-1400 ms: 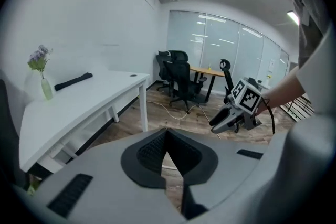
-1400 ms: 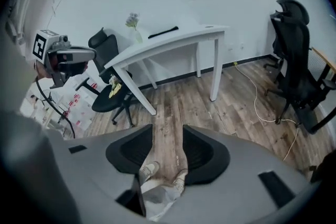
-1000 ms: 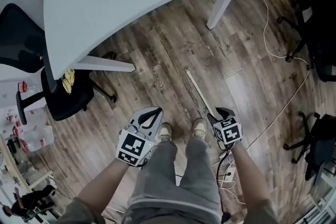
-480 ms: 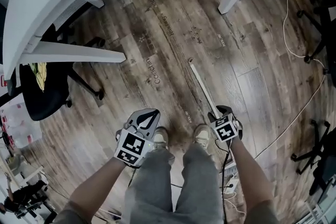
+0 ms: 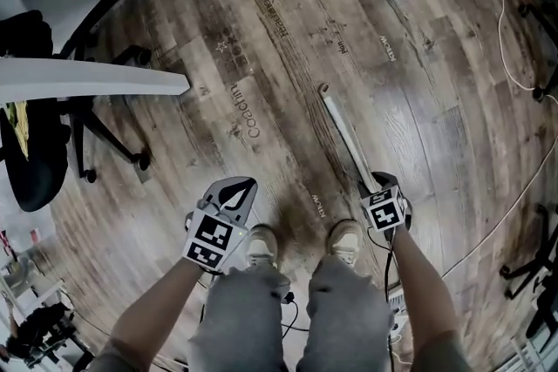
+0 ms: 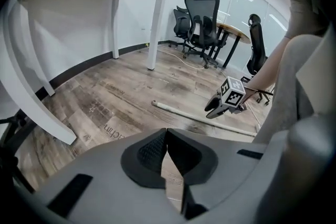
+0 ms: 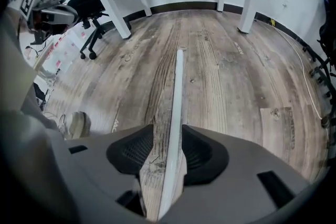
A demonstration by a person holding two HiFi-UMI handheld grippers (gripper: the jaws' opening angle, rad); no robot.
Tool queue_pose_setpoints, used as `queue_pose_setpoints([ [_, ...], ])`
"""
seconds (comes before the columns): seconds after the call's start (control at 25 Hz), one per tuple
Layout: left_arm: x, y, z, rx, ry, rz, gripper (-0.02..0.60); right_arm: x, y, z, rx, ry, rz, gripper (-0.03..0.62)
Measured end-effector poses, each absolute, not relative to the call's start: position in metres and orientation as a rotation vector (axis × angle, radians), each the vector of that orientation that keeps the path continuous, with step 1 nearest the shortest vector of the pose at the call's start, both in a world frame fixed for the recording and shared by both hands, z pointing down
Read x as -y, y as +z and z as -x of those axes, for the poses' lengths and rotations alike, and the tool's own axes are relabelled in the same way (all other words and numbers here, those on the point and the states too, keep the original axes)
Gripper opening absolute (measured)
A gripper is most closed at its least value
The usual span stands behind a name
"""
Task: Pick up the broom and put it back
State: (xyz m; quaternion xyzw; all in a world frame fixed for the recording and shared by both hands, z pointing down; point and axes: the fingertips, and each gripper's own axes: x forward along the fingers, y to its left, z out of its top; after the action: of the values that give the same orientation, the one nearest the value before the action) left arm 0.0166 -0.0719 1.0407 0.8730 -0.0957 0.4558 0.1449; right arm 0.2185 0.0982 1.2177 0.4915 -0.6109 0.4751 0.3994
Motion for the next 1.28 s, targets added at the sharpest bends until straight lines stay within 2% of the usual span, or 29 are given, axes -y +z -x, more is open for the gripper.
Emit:
queue_pose_setpoints([
  [0.24,0.065,1.091,-0.007,0.256,1.339,-2.496,0.018,-0.102,1.267,-0.216,1.492,1.17,-1.276,0.178],
  [0.48,0.065,1.106,-0.007,0.239,1.36,-2.507,0.018,-0.105,1.282,-0.218,1.463,1.131,-1.294,0.179],
  [0.52,0.065,1.107,-0.007,0.238,1.363,-2.507,0.018,-0.106,1.281,-0.219,1.469,1.121,-1.3,0.172],
  [0.56,0.066,1.107,-0.007,0.236,1.365,-2.504,0.018,-0.107,1.281,-0.219,1.47,1.121,-1.312,0.106],
  [0.68,0.068,1.098,-0.005,0.248,1.366,-2.493,0.018,-0.108,1.274,-0.223,1.45,1.163,-1.374,0.098],
  [1.0,0.063,1.027,-0.006,0.256,1.378,-2.561,0.018,-0.109,1.159,-0.258,1.47,1.081,-1.576,0.094],
  [1.28,0.063,0.925,0.007,0.341,1.349,-2.577,0.018,-0.139,1.031,-0.269,1.438,0.981,-1.699,0.092],
])
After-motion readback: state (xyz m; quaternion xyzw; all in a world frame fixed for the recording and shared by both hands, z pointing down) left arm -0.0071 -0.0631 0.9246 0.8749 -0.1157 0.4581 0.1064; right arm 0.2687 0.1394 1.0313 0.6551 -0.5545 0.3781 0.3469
